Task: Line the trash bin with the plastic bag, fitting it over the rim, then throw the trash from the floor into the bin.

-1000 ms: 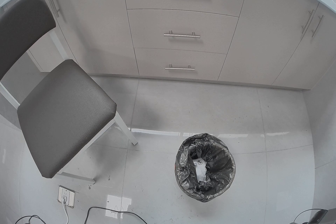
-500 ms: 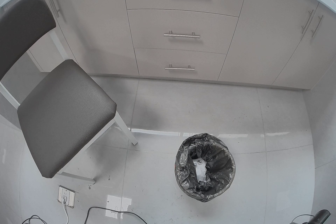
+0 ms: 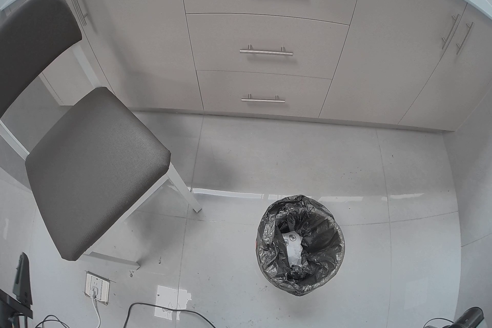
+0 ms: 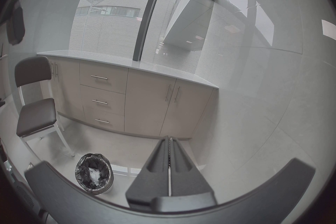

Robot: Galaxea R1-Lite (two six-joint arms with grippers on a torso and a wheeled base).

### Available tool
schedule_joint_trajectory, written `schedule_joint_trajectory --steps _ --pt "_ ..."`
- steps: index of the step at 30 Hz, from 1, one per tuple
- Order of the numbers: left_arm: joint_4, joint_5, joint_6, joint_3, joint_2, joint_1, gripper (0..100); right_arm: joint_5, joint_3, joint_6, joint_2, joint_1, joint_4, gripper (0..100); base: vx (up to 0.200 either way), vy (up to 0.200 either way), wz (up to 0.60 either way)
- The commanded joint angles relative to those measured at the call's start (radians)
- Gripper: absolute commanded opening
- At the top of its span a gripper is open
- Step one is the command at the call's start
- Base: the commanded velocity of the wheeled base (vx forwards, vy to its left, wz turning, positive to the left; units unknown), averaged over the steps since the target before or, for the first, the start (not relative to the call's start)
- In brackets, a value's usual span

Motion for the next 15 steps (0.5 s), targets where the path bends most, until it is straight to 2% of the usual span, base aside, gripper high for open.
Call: schedule_joint_trajectory --steps 1,5,9,13,15 --pt "-0.051 -0.005 0.020 0.143 -0.094 0.041 100 0.034 0.147 0.023 -0.084 -0.013 -0.062 0 0.000 0.000 0.00" --pt "-0.017 -0.027 0.031 0.143 -0.094 0.041 100 0.041 0.219 0.105 -0.084 -0.013 -0.076 0 0.000 0.000 0.00" --pt "-0.002 -0.037 0.006 0.139 -0.094 0.041 100 0.053 0.313 0.131 -0.084 -0.013 -0.123 0 0.000 0.000 0.00" --pt "0.005 -0.031 -0.018 0.139 -0.094 0.041 100 -0.016 0.342 0.123 -0.085 -0.019 -0.146 0 0.000 0.000 0.00" --pt "0.005 -0.036 -0.014 0.139 -0.094 0.041 100 -0.018 0.342 0.120 -0.085 -0.027 -0.146 0 0.000 0.000 0.00"
